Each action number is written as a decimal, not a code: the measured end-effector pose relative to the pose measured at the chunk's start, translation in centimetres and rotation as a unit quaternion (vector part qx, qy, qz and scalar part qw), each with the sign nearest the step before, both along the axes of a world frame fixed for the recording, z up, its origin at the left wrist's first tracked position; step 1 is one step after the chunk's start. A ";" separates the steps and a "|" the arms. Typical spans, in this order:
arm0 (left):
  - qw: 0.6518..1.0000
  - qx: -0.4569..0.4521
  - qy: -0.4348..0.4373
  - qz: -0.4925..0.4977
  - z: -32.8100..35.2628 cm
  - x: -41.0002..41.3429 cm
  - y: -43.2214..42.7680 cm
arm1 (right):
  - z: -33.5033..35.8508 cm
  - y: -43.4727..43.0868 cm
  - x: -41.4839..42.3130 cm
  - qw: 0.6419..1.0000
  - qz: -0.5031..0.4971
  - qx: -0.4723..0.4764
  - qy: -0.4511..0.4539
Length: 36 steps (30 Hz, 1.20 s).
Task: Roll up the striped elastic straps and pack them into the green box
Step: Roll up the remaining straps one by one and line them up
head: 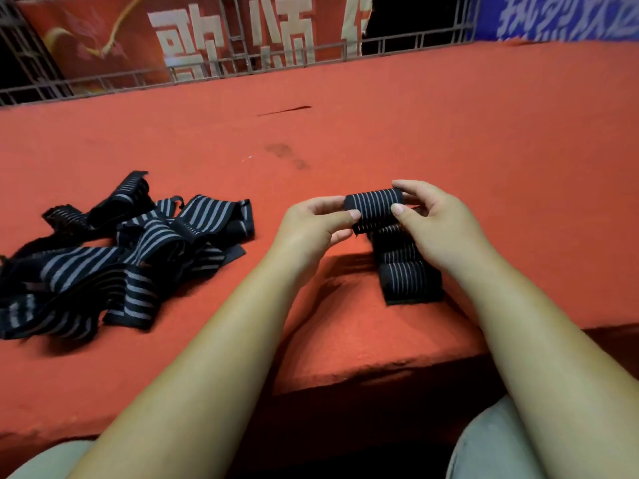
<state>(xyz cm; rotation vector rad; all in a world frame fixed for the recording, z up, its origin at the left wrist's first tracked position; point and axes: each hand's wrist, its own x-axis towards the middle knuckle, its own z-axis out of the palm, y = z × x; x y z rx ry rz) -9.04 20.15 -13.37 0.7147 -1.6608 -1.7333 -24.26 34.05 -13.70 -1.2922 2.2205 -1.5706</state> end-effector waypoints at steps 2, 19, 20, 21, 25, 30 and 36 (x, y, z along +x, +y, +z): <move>1.000 0.002 -0.003 -0.004 -0.3 -1.8 -0.1 | -0.2 -0.2 -1.3 1.000 -0.015 0.010 0.009; 0.997 0.037 -0.068 0.018 -2.7 -5.9 0.1 | -1.6 -2.2 -4.5 0.989 -0.060 0.134 0.008; 0.997 0.036 -0.068 0.016 -2.8 -5.9 0.0 | -1.6 -2.3 -4.4 0.989 -0.060 0.133 0.005; 0.997 0.035 -0.067 0.011 -2.7 -5.8 0.1 | -1.6 -2.2 -4.3 0.989 -0.060 0.132 0.001; 0.997 0.024 -0.074 0.011 -2.4 -4.9 0.1 | -1.5 -2.0 -3.8 0.991 -0.067 0.120 -0.002; 0.996 -0.031 -0.074 0.038 -2.0 -2.8 -0.5 | -1.0 -2.0 -2.8 0.990 -0.106 0.086 0.037; 0.994 -0.051 -0.088 0.049 -0.6 2.3 -1.1 | -0.1 -3.2 1.3 0.987 -0.106 0.045 0.112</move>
